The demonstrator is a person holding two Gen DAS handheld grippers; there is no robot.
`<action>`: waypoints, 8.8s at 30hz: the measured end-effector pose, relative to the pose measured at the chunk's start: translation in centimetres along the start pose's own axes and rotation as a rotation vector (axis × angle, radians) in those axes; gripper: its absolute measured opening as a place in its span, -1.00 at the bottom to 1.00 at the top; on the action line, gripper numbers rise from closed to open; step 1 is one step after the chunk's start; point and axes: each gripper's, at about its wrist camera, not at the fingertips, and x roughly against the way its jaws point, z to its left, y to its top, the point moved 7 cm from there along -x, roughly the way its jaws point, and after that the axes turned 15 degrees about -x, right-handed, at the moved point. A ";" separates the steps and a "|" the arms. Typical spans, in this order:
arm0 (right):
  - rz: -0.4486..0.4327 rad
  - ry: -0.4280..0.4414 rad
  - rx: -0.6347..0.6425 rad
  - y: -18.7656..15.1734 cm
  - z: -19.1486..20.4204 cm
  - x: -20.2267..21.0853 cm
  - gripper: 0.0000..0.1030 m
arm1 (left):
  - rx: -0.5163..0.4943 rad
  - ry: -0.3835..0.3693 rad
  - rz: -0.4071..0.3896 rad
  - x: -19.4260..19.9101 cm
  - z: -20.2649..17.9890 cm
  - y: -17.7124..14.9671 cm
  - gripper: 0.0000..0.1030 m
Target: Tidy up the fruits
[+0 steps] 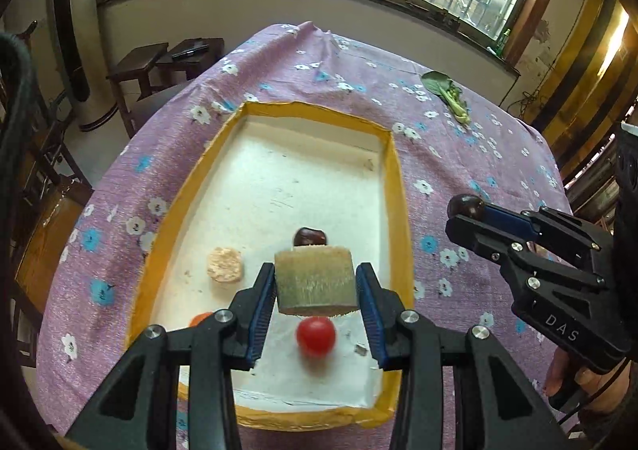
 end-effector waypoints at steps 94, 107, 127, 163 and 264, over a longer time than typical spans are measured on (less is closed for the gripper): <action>-0.028 -0.292 -0.377 -7.6 -30.2 6.4 -0.37 | -0.227 -0.046 0.163 -8.9 -22.0 3.6 0.34; -0.034 -0.188 -0.394 -8.1 -30.8 6.7 -0.41 | -0.128 -0.024 0.170 -15.2 -24.2 7.9 0.34; -0.022 -0.232 -0.366 -8.6 -30.2 6.8 -0.41 | -0.125 -0.113 0.135 -11.7 -22.6 4.7 -0.29; 0.034 -0.286 -0.361 -10.7 -26.2 6.4 0.37 | -0.220 -0.180 0.120 -7.7 -22.7 -0.7 -0.28; 0.062 -0.139 -0.059 -10.8 -11.6 4.7 -0.42 | -0.065 -0.094 -0.043 -1.2 -15.5 -7.3 -0.24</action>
